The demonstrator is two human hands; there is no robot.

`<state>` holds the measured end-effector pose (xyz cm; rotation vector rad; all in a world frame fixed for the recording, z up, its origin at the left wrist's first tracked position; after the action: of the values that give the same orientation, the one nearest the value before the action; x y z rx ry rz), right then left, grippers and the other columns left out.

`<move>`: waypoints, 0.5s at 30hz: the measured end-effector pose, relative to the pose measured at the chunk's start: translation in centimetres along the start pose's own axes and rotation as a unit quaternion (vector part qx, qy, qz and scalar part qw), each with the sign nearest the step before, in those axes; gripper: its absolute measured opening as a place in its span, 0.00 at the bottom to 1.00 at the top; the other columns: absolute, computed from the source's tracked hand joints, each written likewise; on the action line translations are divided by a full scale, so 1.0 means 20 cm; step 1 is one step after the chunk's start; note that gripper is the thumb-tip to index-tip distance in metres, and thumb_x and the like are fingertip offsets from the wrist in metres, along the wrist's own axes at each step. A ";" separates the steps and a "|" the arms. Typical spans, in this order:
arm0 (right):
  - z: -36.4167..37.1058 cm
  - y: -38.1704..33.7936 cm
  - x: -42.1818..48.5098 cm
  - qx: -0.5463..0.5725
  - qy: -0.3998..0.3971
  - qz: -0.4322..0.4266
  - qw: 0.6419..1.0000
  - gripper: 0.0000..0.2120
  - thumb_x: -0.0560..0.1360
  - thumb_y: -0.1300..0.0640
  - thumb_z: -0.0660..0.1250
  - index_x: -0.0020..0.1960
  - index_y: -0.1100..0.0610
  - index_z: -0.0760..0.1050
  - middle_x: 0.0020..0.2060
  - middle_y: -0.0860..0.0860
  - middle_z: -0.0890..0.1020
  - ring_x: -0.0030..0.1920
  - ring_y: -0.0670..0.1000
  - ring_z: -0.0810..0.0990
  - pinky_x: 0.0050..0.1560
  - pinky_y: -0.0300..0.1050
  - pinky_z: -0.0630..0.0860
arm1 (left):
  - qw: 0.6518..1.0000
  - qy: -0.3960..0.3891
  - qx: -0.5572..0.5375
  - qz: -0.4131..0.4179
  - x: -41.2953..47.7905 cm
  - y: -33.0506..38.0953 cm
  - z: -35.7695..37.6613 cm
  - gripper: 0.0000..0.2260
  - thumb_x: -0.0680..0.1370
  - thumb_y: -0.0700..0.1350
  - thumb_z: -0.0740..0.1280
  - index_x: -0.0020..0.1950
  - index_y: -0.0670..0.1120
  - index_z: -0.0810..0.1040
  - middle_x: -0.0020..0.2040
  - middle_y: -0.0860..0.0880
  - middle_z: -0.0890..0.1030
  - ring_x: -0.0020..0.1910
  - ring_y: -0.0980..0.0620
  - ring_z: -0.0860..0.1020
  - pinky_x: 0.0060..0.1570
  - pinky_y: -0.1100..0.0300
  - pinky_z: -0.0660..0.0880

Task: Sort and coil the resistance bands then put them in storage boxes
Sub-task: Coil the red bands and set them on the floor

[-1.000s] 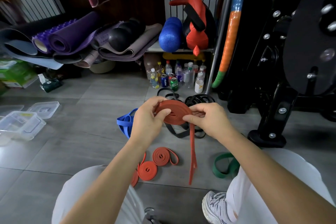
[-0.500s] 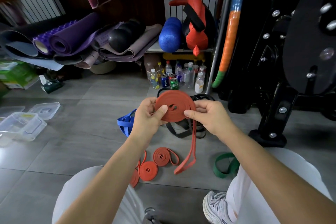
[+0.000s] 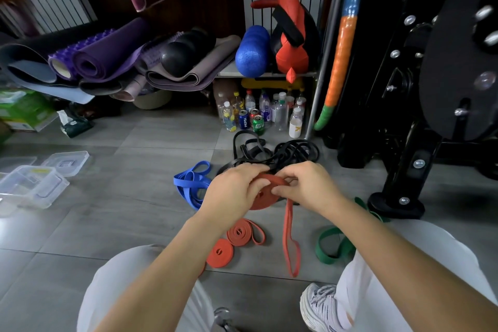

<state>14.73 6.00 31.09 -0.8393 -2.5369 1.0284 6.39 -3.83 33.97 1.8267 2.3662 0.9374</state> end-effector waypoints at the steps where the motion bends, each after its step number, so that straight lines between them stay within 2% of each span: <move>1: 0.00 0.00 0.00 0.000 -0.002 -0.002 1.000 0.05 0.67 0.55 0.75 0.42 0.49 0.83 0.29 0.43 0.80 0.32 0.43 0.79 0.41 0.47 0.80 | 1.000 -0.014 -0.002 -0.012 0.00 -0.02 0.01 0.14 0.78 0.50 0.64 0.62 0.50 0.77 0.56 0.52 0.81 0.55 0.52 0.78 0.53 0.57 0.74; 4: 0.02 -0.01 0.00 -0.038 -0.015 -0.019 0.999 0.06 0.67 0.54 0.75 0.44 0.48 0.82 0.31 0.45 0.82 0.33 0.44 0.78 0.42 0.47 0.78 | 0.996 -0.079 0.017 -0.032 -0.01 -0.05 0.08 0.10 0.77 0.51 0.65 0.56 0.51 0.78 0.49 0.53 0.82 0.49 0.51 0.78 0.47 0.54 0.75; 6: 0.03 -0.01 0.00 -0.059 -0.024 -0.028 0.998 0.06 0.67 0.53 0.75 0.44 0.48 0.82 0.33 0.45 0.82 0.35 0.44 0.78 0.42 0.46 0.77 | 0.994 -0.096 0.025 -0.041 -0.01 -0.06 0.09 0.08 0.76 0.50 0.66 0.54 0.51 0.78 0.46 0.54 0.82 0.48 0.50 0.78 0.46 0.52 0.75; 10: -0.01 -0.02 0.00 0.056 0.000 -0.016 0.998 0.07 0.67 0.56 0.76 0.42 0.47 0.82 0.31 0.42 0.82 0.31 0.40 0.80 0.40 0.44 0.79 | 0.996 -0.026 -0.055 -0.060 0.00 -0.07 0.02 0.07 0.75 0.47 0.68 0.53 0.50 0.80 0.43 0.56 0.82 0.45 0.53 0.79 0.46 0.54 0.76; 12: -0.04 -0.02 0.01 0.118 0.016 -0.013 0.993 0.08 0.67 0.58 0.76 0.42 0.46 0.82 0.34 0.45 0.84 0.35 0.44 0.83 0.44 0.47 0.80 | 0.992 0.005 -0.097 -0.076 0.00 -0.08 -0.01 0.07 0.75 0.46 0.68 0.53 0.50 0.80 0.43 0.58 0.81 0.45 0.55 0.79 0.47 0.56 0.76; 15: -0.04 -0.02 0.01 0.159 0.017 -0.009 0.987 0.08 0.67 0.59 0.76 0.43 0.48 0.81 0.38 0.50 0.85 0.41 0.50 0.84 0.48 0.52 0.80 | 0.974 0.037 -0.192 -0.116 0.01 -0.11 -0.04 0.06 0.75 0.42 0.69 0.51 0.50 0.81 0.45 0.55 0.82 0.47 0.53 0.80 0.50 0.55 0.77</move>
<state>14.78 6.31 32.04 -0.7332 -2.2619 1.3530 4.05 -4.37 33.63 1.3651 2.1756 1.3355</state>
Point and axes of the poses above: each hand's wrist, its own x-axis towards the middle knuckle, its own z-axis out of the palm, y = z × x, the point moved 9 cm from there along x, towards the middle knuckle
